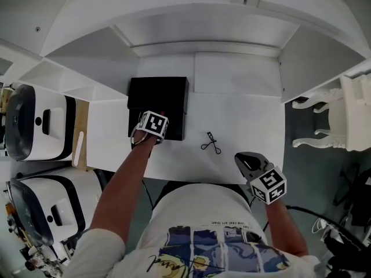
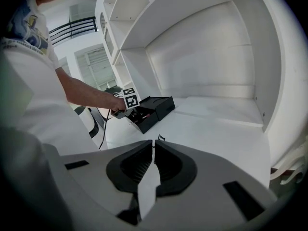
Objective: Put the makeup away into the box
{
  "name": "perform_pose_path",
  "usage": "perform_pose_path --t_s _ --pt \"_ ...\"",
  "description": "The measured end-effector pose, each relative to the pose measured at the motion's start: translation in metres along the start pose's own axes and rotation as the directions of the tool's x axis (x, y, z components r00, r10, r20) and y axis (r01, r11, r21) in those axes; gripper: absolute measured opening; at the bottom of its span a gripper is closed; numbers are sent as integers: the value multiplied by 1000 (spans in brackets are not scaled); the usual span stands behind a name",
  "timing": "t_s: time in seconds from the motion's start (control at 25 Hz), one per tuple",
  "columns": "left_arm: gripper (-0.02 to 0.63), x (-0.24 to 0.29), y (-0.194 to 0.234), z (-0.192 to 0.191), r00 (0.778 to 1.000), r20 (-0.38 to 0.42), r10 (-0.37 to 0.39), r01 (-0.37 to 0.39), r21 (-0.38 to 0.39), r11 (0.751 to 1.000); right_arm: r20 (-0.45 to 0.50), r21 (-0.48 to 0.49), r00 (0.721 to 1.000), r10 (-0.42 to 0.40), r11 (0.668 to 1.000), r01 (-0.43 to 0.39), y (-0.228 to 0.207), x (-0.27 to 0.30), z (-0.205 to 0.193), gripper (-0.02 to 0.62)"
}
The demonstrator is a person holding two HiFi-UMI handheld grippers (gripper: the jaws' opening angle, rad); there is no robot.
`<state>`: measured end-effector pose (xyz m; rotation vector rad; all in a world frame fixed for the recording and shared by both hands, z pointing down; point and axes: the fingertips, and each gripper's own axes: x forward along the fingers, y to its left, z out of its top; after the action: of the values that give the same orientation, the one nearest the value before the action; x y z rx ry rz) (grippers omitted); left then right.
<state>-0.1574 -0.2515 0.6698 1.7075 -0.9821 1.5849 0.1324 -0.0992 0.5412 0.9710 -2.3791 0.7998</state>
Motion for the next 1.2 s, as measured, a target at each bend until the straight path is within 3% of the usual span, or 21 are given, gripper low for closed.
perform_pose_path --t_s 0.32,0.48,0.6,0.72,0.92,1.04,1.2 --pt "90 -4 -1 3 998 38 -44 46 -40 998 9 1 999 -38 999 38 2 -7 -1 35" --pt "124 -14 -6 11 989 122 -80 85 -33 996 17 -8 998 -66 998 66 11 -9 0 35" --pt "130 -32 -5 15 970 224 -90 98 -24 995 22 -17 997 -79 997 79 26 -8 0 35" --pt "138 -55 -6 16 930 347 -125 136 -7 991 26 -31 996 -84 996 84 45 -3 1 35" --pt "137 -101 -9 -5 825 540 -167 167 49 985 19 -69 997 -79 994 80 85 10 1 35" --pt "104 -129 -14 -33 765 613 -196 185 82 979 17 -94 997 -72 993 74 111 19 2 35" --pt "55 -157 -20 -81 706 675 -215 218 82 973 16 -124 997 -70 990 72 148 27 2 35"
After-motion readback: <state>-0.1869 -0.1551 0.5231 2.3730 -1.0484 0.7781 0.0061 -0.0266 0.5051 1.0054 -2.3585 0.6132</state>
